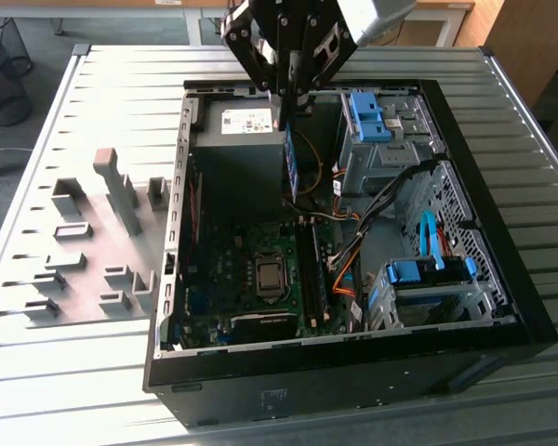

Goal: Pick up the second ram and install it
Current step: 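Insert the second ram into the second slot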

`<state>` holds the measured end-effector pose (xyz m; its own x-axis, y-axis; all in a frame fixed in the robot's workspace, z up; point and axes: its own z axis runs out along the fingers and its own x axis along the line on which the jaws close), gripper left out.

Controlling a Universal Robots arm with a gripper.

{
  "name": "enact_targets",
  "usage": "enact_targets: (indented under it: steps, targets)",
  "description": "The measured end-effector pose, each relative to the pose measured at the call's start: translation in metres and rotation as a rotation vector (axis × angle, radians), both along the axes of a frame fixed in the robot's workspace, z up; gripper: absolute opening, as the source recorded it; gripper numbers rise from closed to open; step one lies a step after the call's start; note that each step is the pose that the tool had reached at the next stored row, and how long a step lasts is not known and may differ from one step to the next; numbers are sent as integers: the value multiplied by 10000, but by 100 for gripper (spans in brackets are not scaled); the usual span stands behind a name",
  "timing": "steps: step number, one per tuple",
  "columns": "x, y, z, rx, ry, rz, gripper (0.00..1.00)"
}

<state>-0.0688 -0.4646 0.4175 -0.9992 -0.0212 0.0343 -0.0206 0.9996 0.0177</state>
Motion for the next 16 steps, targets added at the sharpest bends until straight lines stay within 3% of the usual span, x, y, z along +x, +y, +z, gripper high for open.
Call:
enact_targets:
  steps: [11,16]
  targets:
    - [0,0,-32,-4,-1,-1990,14]
    - [1,1,-34,-26,-3,-2100,14]
